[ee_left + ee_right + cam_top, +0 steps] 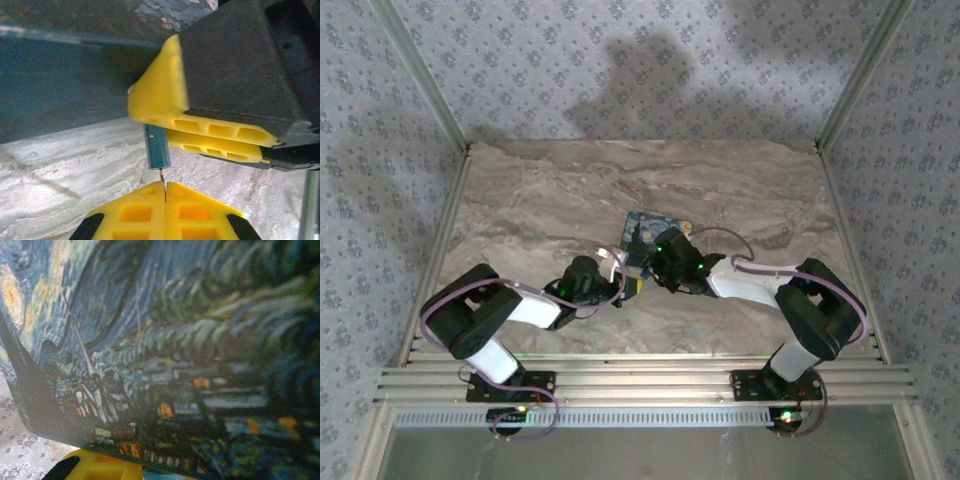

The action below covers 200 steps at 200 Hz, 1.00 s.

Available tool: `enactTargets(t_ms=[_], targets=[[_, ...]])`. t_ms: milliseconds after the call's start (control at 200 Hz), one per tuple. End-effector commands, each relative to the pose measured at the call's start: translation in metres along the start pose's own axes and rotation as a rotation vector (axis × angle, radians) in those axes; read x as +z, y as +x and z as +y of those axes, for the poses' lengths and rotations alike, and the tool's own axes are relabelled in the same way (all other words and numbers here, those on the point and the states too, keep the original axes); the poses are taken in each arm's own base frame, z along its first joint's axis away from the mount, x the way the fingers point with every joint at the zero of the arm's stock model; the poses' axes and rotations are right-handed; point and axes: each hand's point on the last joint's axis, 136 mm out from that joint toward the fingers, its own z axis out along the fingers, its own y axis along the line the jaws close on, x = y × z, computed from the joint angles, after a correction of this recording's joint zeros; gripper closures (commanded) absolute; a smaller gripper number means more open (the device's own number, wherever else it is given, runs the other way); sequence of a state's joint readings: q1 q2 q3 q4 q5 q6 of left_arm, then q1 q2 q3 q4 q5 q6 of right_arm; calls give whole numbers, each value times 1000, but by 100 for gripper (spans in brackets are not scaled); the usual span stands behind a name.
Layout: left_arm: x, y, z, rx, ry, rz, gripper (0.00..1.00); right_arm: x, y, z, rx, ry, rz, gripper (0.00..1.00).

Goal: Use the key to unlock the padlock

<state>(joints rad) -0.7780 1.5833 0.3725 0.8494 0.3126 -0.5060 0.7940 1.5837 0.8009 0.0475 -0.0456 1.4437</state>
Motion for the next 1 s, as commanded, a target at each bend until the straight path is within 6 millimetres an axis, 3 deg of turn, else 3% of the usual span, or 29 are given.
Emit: enactTargets(t_ms=[0,230,485,829,994], targets=[[2,-4,0,176,-95,-10,100,-5,9,6,37,-7,62,100],[7,-1,1,293,-183,-21,100,-2,18,2,26,13,110,100],[1,-3,7,305,-240,-55,100,-2,20,1,14,19,121,92],[0,-2,3,432,-289,10,100,-2,23,-3,0,36,134,95],[4,2,1,524,-338,56,100,0,24,-4,2,42,146,90]])
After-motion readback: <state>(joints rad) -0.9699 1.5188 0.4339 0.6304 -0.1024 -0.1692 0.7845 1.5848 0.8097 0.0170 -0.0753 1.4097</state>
